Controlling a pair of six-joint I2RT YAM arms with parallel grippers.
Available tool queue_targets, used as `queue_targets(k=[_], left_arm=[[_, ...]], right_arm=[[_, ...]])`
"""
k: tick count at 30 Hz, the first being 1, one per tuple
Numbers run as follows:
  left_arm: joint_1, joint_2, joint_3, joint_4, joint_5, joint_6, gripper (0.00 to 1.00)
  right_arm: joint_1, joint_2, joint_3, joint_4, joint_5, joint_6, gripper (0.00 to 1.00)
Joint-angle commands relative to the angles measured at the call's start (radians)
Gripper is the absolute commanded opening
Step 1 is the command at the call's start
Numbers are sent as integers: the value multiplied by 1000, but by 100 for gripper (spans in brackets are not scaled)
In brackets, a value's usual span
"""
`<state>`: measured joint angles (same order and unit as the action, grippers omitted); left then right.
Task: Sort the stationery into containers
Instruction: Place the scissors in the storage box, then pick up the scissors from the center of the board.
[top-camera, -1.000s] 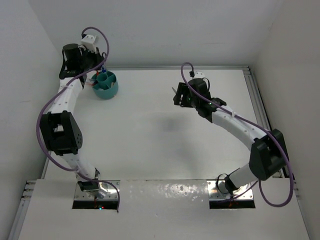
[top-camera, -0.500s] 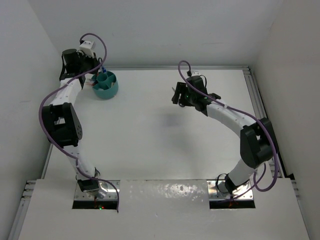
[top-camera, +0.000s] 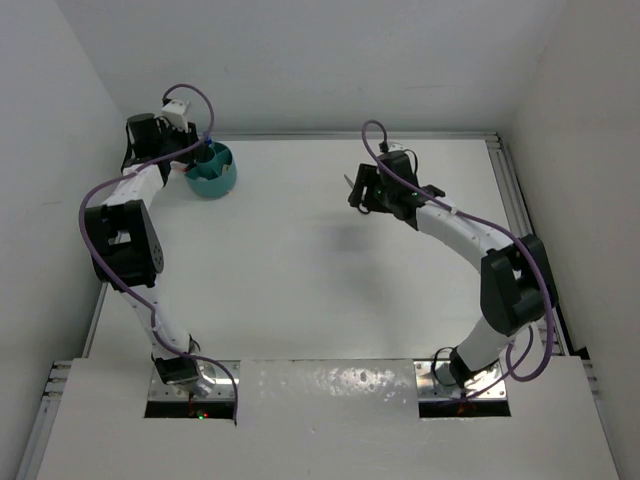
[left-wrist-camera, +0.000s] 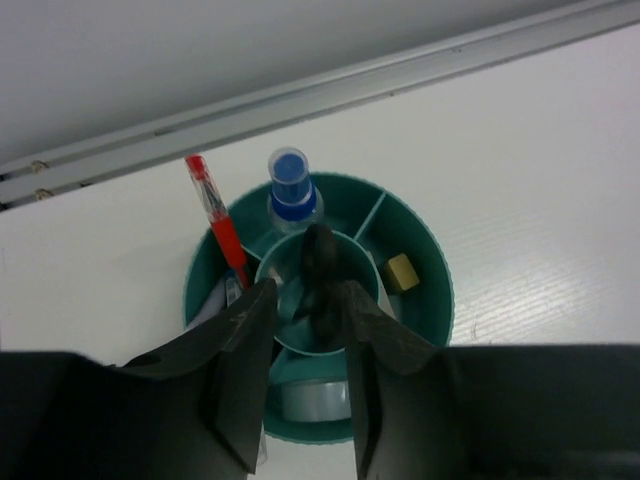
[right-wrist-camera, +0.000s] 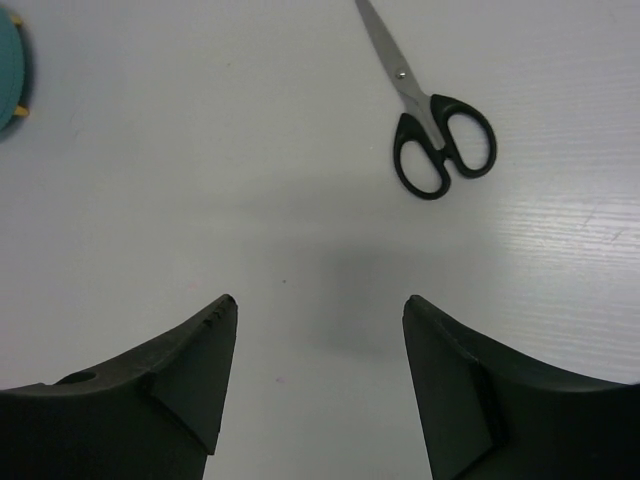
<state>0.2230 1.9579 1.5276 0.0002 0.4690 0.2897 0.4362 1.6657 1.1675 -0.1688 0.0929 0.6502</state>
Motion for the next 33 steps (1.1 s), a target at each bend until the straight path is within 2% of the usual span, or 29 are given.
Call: queue_targets(k=[1,4,5,8,12,14,15,17,19,22,25,27,33], left_arm=[[7,-7,0,41,40,12,34],[10,1,28,41,30,2,42],[10,1,35,40,30,-3,42],[13,-10,78,34,30,-47,44],[-7,-43,135,3,30,-58,45],[-17,-63,137,-37,26,-41,45],[-31,-88,135,-61,20,-21,45],[-56,-125,134,-92,13,-9,45],[-76,-152,129,-141,26,21,45],[-103,-195,129,-219,69,84,45],[-126,-205,144,-293,88,91,45],[-137,-208,155,-322,88,77,45],[-162,-211,169,-350,76,22,45]], right_arm=[[-45,25,27,-9,-9,20,66],[-73,67,57,-35,10,2,56],[-77,81,69,-44,16,-26,45],[-100,167,171,-121,54,-72,25],[-132,294,297,-185,32,-147,16],[-134,368,368,-205,25,-182,16],[-145,387,383,-218,30,-179,20],[-168,420,403,-204,27,-106,28],[-214,428,396,-180,-2,1,31],[-234,453,397,-150,30,48,35],[-228,514,460,-208,59,32,38],[-226,535,477,-233,19,32,38],[-209,526,399,-183,5,29,37]])
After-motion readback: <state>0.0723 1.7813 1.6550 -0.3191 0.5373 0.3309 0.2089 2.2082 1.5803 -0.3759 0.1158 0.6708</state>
